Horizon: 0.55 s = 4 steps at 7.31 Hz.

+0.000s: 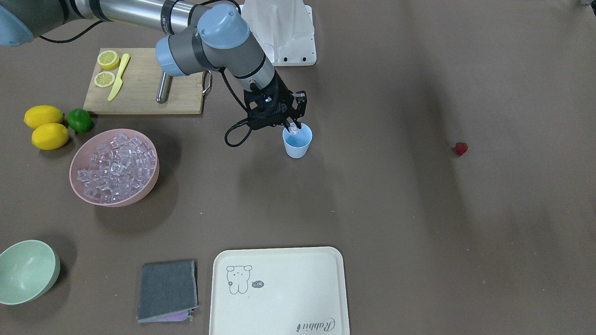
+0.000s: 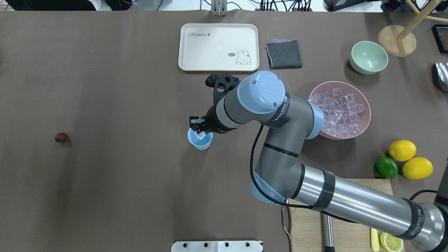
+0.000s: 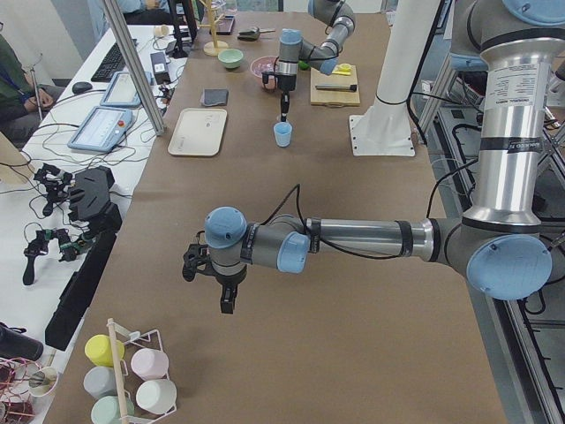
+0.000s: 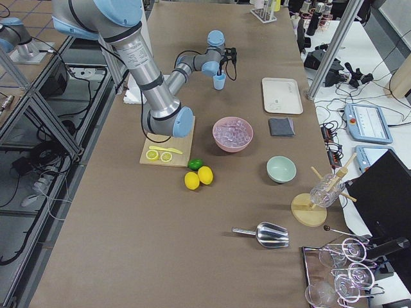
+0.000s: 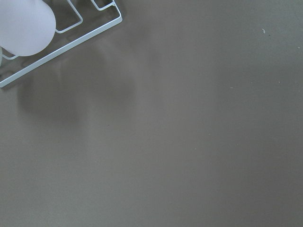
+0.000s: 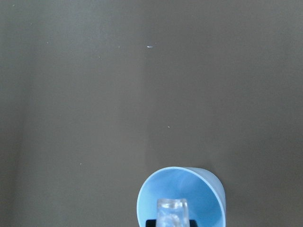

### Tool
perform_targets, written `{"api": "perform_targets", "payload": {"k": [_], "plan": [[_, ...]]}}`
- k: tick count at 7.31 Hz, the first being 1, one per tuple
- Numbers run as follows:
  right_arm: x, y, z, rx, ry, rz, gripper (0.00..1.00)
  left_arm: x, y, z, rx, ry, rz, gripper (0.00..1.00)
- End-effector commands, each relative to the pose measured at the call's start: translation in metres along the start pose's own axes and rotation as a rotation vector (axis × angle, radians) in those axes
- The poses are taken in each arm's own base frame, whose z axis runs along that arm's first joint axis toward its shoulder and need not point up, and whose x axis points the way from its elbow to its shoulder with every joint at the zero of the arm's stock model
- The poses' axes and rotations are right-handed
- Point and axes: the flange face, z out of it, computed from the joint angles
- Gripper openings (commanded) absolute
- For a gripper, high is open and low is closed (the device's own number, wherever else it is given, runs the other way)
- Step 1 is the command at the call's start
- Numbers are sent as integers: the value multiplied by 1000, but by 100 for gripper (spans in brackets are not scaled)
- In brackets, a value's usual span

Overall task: Put ice and strawberries in cup
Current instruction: 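Carry the ice cube with the right gripper over the light-blue cup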

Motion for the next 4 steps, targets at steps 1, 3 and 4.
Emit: {"api": "perform_targets", "payload": {"k": [1,3,4], "plan": [[-1,6,6,-10,4,4,65,0,-2,0,1,0,1,98],[-3,7,6,-13,1,9,98,1,-2,0,0,1,0,98],[-4,8,4,-11,-5,16,99,1,-3,-1,1,1,1,98]]}}
